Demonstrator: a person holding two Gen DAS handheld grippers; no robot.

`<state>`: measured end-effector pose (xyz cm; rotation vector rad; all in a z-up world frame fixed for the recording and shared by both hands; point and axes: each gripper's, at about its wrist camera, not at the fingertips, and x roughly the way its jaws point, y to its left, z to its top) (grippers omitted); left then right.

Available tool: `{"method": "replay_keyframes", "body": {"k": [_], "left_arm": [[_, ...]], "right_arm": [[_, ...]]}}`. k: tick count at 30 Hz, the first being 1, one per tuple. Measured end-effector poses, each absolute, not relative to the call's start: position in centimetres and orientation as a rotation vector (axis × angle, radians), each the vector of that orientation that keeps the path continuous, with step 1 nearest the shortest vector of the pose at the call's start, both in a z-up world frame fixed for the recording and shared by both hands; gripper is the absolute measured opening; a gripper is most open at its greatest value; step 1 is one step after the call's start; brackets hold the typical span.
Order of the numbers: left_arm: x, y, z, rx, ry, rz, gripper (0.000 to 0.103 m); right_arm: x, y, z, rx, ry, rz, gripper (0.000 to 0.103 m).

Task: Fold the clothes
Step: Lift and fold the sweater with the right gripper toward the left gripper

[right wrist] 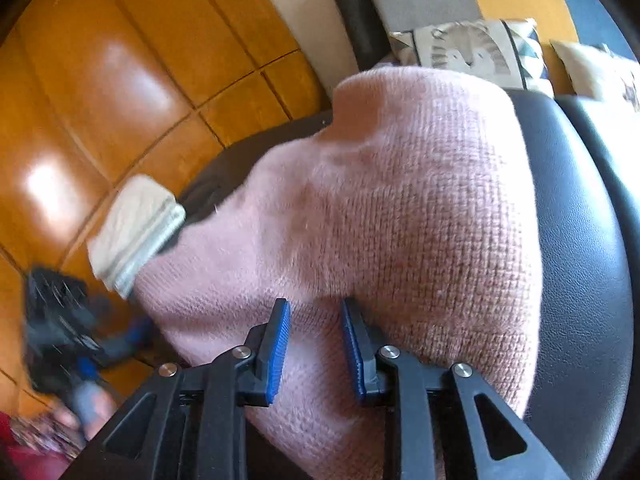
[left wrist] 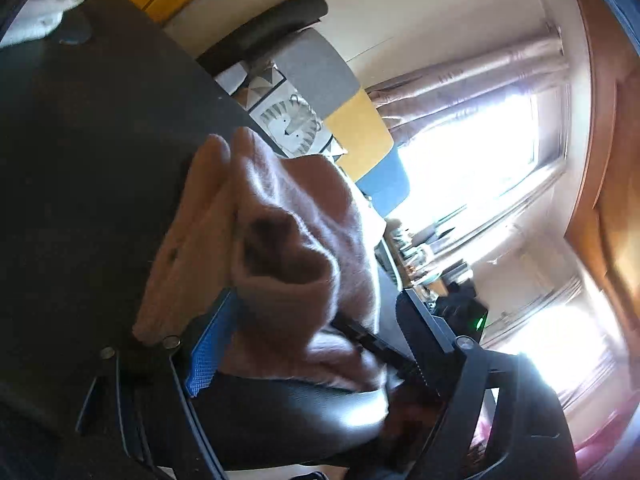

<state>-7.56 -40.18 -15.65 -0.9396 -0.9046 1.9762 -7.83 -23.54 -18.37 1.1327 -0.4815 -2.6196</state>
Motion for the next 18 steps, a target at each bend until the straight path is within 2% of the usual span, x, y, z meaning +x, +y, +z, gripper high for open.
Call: {"method": "replay_keyframes", "body": {"k": [4,10,14,15,16,18], "left_arm": [[-7.9,-37.8,-15.8,-1.042,-0.792,2.013,0.083],[-9.2,-36.5,-17.0,-1.155,-0.843,1.998,0.083],[-10.2,-36.7,-17.2,-1.185,-0.880,2.020,0.082],[-10.5,-36.7,-17.2,-1.193,-0.890,2.026,0.075],[-10.7,-36.8,-17.3,-1.201,-0.899,2.031,0.053],[-11.0,-36.8,-17.2,-1.221,-0.871,2.051,0.024]], "right_arm": [[-7.1,-24.8,-18.4,1.081,-0.337,-2.672,0.029],[-4.9,-25.2,-16.8,0.958,-0.265,-2.748,0.029],[-3.0,-24.0,-15.8,0.856,-0.302,-2.787,0.029],[-2.7,-23.5,-15.8,0.849,-0.317,-2.780,0.029],[-2.3,-23.1,-15.8,0.839,-0.333,-2.770,0.029],[-1.4,-22.8,-15.9,0.794,-0.371,-2.721,0.029]]}}
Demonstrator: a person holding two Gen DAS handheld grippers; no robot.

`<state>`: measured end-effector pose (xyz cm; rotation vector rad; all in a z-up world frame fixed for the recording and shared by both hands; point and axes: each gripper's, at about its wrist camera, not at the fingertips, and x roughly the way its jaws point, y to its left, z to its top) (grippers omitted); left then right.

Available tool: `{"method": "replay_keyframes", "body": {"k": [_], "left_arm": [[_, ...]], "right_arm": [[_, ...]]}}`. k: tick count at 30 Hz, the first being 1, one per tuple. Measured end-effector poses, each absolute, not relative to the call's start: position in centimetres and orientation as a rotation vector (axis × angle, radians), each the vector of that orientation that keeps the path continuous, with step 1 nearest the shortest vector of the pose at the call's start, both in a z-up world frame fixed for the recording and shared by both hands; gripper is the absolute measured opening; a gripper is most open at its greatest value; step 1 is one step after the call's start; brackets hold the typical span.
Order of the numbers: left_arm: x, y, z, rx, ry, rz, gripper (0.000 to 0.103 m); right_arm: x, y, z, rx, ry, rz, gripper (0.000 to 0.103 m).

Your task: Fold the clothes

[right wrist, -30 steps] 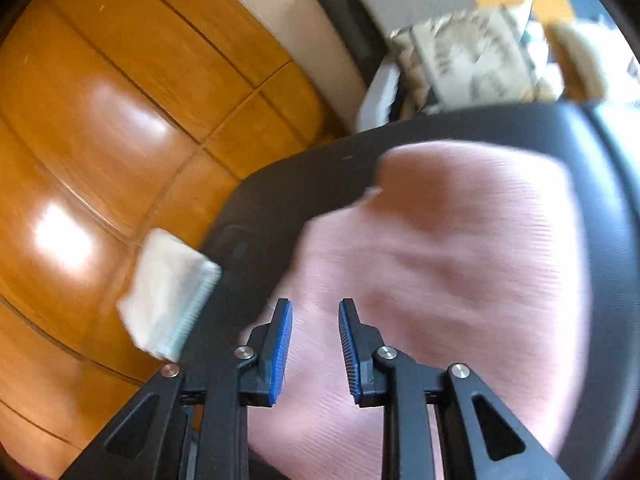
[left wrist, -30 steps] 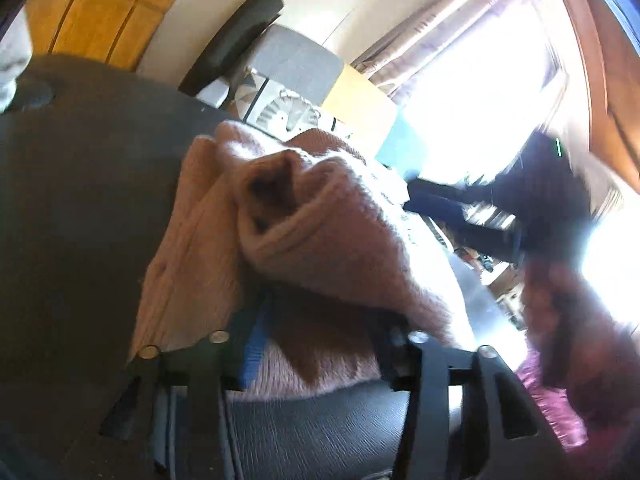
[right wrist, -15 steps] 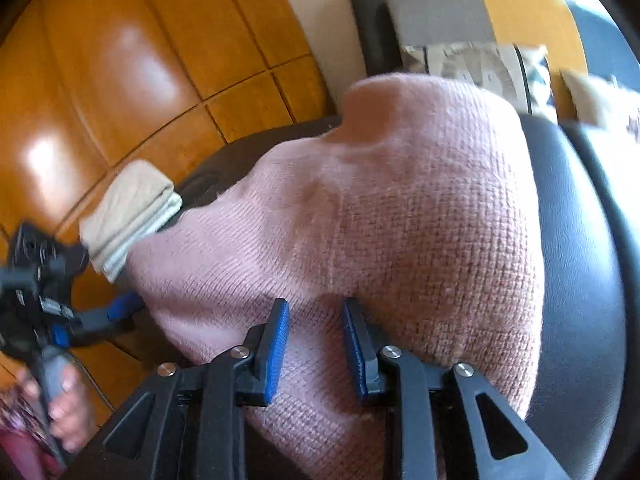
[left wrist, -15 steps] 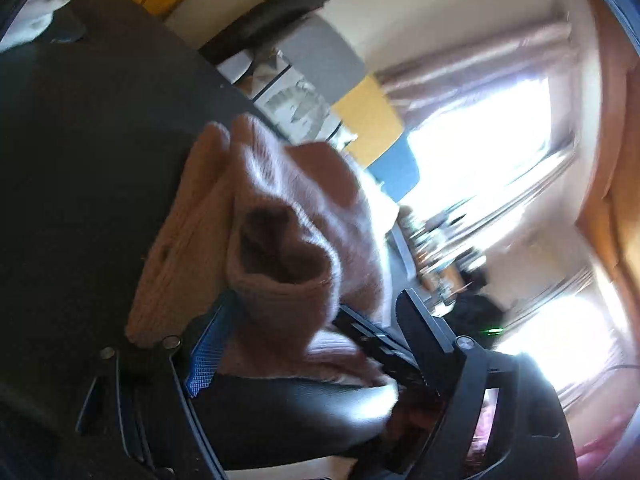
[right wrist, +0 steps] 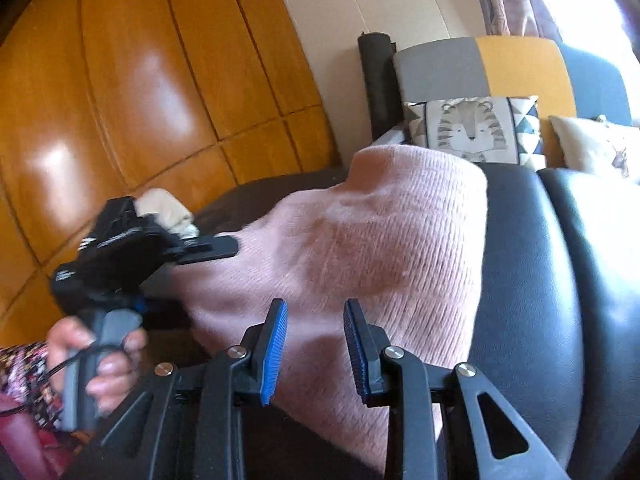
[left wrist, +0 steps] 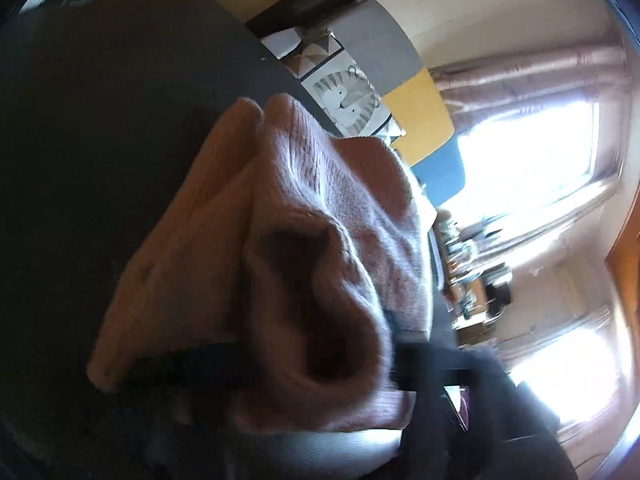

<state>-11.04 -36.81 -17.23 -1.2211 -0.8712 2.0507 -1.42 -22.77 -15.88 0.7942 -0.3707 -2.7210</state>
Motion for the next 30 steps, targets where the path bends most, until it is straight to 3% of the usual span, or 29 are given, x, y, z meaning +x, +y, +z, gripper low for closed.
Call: {"method": "replay_keyframes", "body": {"k": [4,8,13,16,20,24,28,30], "left_arm": [[-11.8,-36.6,-16.0,-1.173,-0.873,2.031,0.014],[-12.3,-36.8,-14.3,-1.097,-0.894,2.006,0.013],[-11.9,-37.9,-11.3,-0.958,-0.847,2.044,0.012],[-11.6,-37.9,-12.5,-0.989,-0.802,2.092,0.012],[-10.6,-39.3,-17.0,-1.099,-0.875,2.136,0.012],[-8.8,-40.8,-16.5,-1.033,-0.959,2.110,0.012],[-8.4,-38.8,-14.0,-0.954,-0.647,2.245,0.012],[-9.1,-38.7,-15.9,-1.070,-0.654,2.218,0.012]], "right_arm": [[-0.2,-24.4,-15.7,0.738,-0.284,-2.595,0.029],[-0.4,-28.1,-16.4,0.795,-0.105,-2.463,0.029],[-1.2,-28.3,-16.9,0.894,0.144,-2.731,0.029],[-0.8,-27.5,-16.9,0.909,0.213,-2.811,0.029],[-0.8,-27.7,-19.2,1.092,0.358,-2.789,0.029],[-0.2,-26.5,-19.1,1.089,0.260,-2.783,0.027],[0.3,-25.9,-18.6,1.059,0.196,-2.790,0.029],[0.1,-26.0,-18.9,1.068,0.167,-2.758,0.029]]}}
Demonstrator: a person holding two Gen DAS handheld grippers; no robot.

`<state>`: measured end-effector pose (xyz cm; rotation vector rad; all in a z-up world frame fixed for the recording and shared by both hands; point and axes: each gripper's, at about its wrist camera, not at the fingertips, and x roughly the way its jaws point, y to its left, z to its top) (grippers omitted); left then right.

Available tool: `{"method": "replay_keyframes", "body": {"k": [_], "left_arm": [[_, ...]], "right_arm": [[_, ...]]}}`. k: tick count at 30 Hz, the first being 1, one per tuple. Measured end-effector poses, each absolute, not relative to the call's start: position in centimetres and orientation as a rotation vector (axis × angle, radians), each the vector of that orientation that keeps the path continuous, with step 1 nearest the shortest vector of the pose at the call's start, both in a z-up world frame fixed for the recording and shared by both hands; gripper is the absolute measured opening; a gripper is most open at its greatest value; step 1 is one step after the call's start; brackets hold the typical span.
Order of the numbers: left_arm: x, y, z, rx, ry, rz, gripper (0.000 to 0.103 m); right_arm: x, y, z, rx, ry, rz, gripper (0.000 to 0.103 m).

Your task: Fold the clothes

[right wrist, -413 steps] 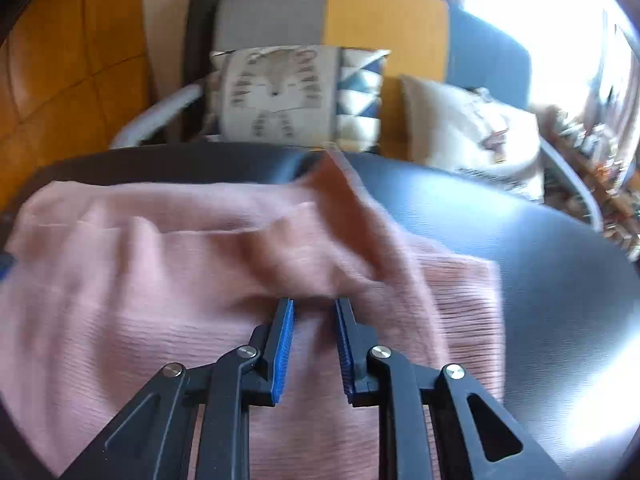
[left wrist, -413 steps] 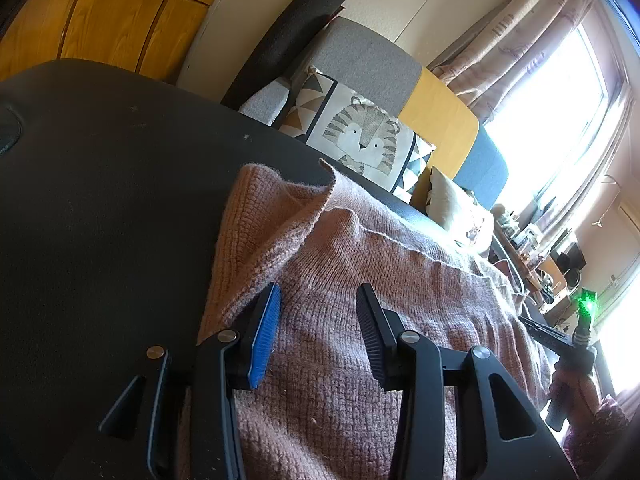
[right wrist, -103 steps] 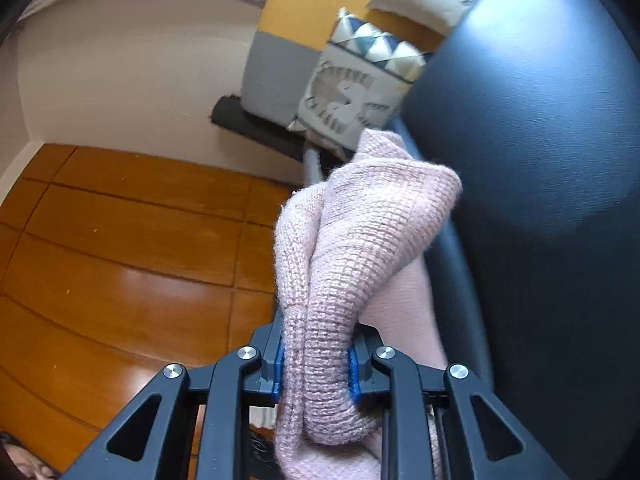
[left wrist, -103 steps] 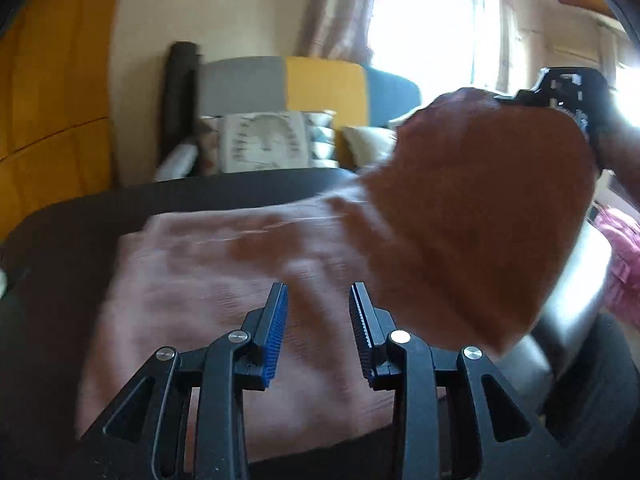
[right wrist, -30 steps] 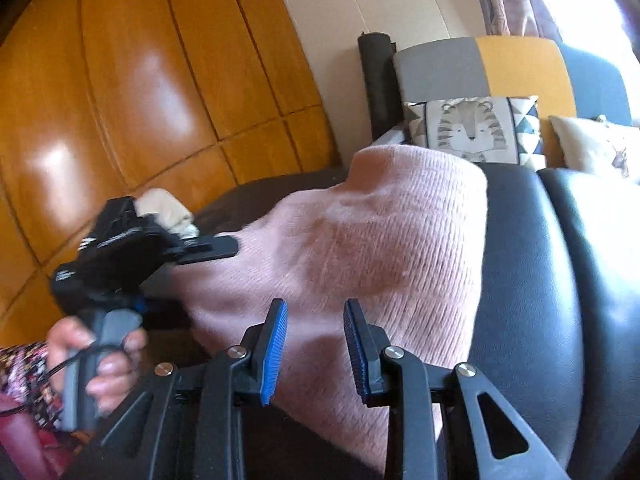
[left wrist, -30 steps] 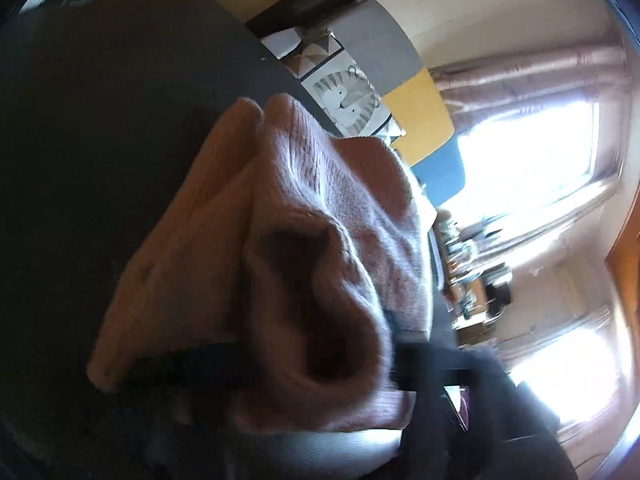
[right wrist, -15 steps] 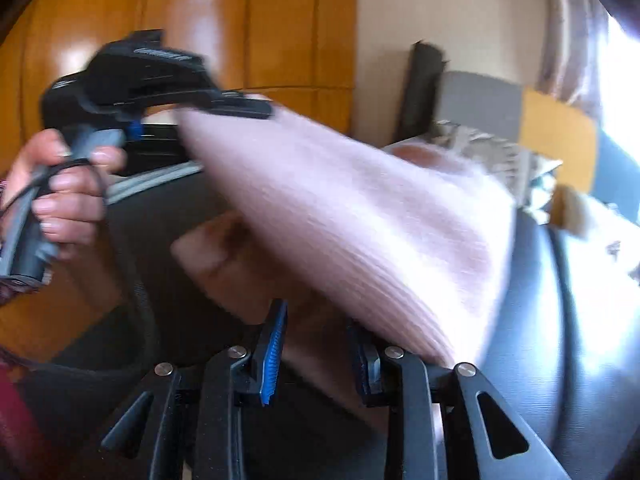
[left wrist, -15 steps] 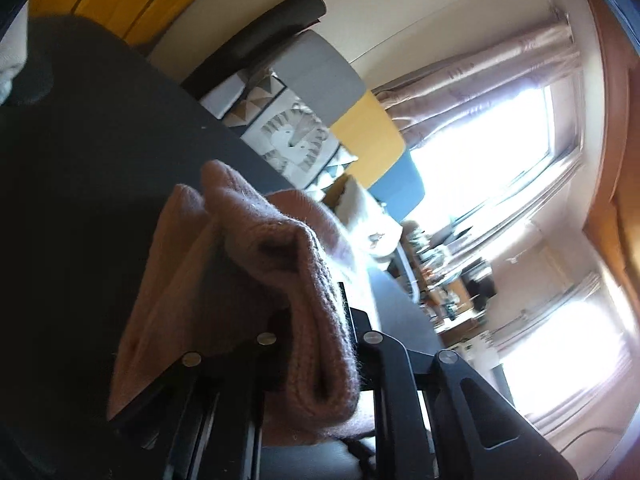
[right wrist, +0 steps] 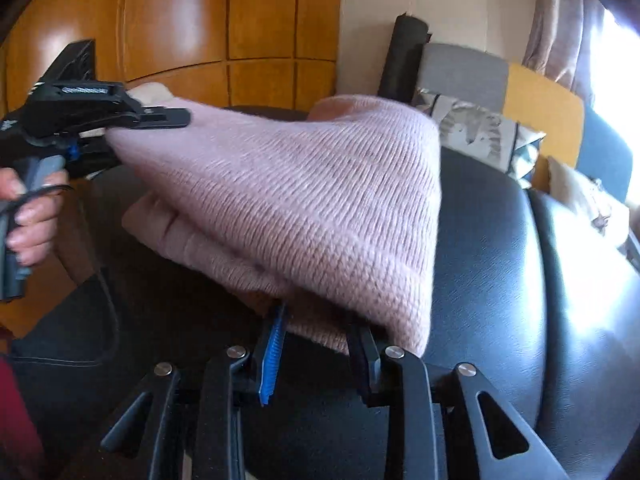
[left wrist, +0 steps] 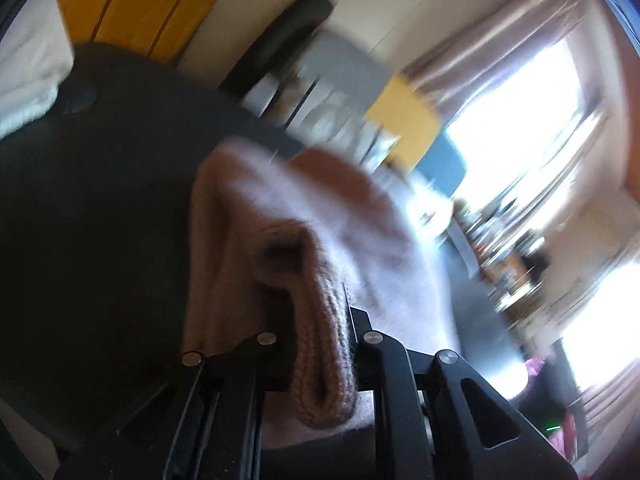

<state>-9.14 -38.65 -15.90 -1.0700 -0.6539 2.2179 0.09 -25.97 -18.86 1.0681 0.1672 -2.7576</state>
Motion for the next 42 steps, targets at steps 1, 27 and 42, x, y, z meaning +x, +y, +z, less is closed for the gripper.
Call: {"method": "replay_keyframes", "body": {"k": [1,27,42], "left_arm": [[-9.5,-38.6,-16.9,-1.128,-0.657,2.203,0.012],[-8.1,-41.9,-15.9,-1.050,-0.680,2.330,0.021],[-11.0,-34.4,-10.1,-0.749,-0.285,2.326,0.029]], "right_arm": [[0.2,-25.9,-18.9,1.064,0.171,-2.747,0.030],[-7.5,-28.7,-17.8,1.012,0.430,-2.719,0.034],[-5.7,-27.9,-18.4,0.963,0.331,-2.730,0.036]]}}
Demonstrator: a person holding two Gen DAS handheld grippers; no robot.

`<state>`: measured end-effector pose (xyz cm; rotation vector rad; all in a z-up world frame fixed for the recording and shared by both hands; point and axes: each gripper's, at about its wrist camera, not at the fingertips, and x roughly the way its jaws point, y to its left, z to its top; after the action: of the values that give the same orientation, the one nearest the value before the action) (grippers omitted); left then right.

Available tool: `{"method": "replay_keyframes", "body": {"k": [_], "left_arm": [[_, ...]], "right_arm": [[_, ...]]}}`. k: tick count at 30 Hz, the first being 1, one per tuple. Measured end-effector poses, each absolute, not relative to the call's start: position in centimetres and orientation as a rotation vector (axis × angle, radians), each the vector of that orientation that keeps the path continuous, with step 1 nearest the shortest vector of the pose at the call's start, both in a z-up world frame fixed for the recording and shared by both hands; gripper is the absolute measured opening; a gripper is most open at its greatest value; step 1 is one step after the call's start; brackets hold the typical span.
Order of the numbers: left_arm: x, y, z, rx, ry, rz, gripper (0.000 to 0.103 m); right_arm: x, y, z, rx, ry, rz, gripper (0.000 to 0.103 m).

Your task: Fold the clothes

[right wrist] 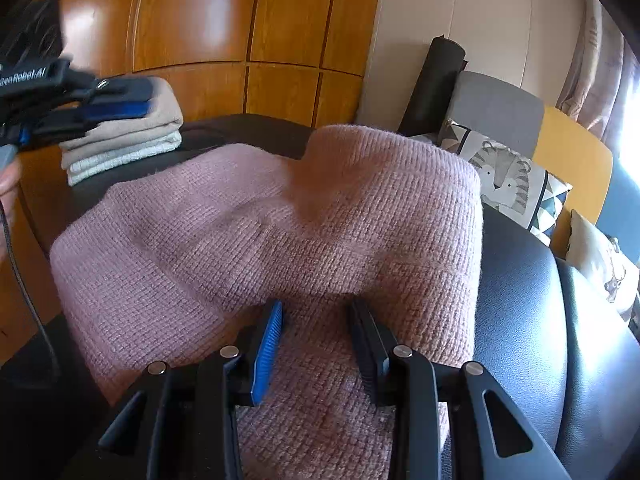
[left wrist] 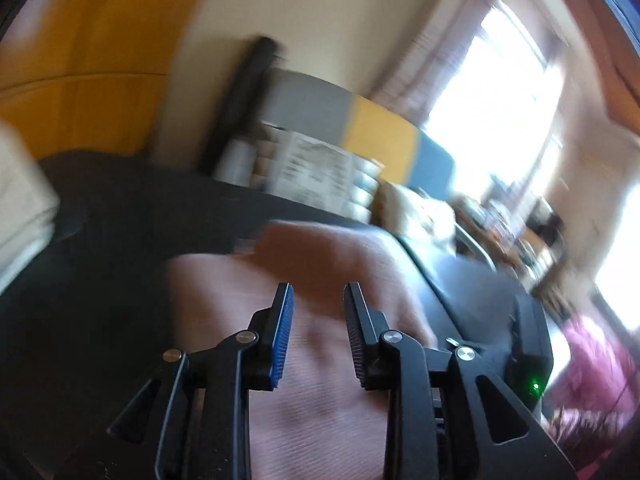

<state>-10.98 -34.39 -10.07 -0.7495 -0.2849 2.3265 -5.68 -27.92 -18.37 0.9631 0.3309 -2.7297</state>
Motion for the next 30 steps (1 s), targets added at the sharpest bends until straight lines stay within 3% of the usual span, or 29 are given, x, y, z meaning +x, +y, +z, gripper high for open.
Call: {"method": "replay_keyframes", "body": {"k": [3,7,9,13,18,25,30], "left_arm": [[-12.6,-30.9,-12.0,-0.821,-0.247,2.243,0.029],[-14.7,-31.5,-16.1,-0.960,-0.359,2.282,0.028],[-15.0,-33.4,-18.0,-0.976,-0.468,2.293,0.020],[-13.1,-32.3,-17.9,-0.871,-0.293,2.372,0.020],[-12.6,-31.8,-18.0,-0.845,-0.269,2.407,0.021],[-13.2,-33.7,-18.7,-0.828,-0.384,2.354,0.020],[-13.3,-34.0,-18.8,-0.830,-0.409,2.338,0.020]], "right_arm": [[-5.7,-27.6,-18.3,0.963,0.302,-2.721,0.037],[-5.2,-27.3,-18.0,0.962,0.278,-2.718,0.038],[-5.1,-26.9,-17.7,0.969,0.242,-2.704,0.037],[-5.5,-26.0,-15.4,0.971,0.145,-2.659,0.033],[-8.1,-27.7,-11.5,0.832,0.394,-2.646,0.033],[-18.8,-24.2,-15.4,1.049,0.357,-2.590,0.026],[-22.0,-21.4,-17.2,1.145,0.171,-2.669,0.022]]}}
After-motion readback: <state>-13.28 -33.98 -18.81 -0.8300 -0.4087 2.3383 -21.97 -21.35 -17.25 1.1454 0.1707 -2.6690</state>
